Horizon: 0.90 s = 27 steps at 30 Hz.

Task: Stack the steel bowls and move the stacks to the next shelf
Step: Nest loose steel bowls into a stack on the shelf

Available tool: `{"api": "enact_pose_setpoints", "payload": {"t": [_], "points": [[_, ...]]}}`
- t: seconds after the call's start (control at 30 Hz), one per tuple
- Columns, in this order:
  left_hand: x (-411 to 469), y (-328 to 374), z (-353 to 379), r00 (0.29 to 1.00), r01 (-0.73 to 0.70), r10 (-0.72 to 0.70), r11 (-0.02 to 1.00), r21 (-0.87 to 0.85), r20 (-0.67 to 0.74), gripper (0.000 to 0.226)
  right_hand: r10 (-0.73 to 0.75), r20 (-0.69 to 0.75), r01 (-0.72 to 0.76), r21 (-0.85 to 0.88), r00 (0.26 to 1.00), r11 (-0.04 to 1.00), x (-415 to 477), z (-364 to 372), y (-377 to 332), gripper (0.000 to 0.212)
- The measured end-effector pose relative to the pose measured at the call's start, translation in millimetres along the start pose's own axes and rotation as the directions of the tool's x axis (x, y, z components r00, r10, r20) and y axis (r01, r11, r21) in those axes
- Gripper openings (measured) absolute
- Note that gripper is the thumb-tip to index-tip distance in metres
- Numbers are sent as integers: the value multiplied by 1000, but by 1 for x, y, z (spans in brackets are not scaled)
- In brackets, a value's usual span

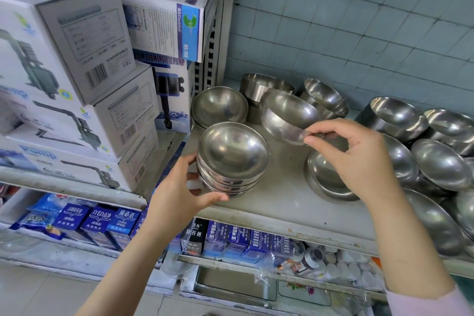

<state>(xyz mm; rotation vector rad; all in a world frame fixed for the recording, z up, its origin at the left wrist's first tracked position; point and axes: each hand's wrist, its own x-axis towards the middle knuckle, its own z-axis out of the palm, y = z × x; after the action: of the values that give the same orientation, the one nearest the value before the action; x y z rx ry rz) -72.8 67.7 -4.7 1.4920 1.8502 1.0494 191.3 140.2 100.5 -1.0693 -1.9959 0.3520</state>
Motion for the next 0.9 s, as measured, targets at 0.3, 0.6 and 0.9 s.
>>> {"api": "enact_pose_setpoints", "payload": {"t": [0.3,0.6,0.9], "points": [[-1,1,-1,1000,-3,3,1000,-2,1,103,-248,120,255,-50,961,966,-16,59,-26,4],[-1,4,0,1000,-23,23,1000,6,-2,103,-214,149,224,-53,965,973,-25,60,-23,7],[15,15,26,997,-18,19,1000,-10,70,102,240,47,-241,17,970,970,-51,-2,6,49]]}}
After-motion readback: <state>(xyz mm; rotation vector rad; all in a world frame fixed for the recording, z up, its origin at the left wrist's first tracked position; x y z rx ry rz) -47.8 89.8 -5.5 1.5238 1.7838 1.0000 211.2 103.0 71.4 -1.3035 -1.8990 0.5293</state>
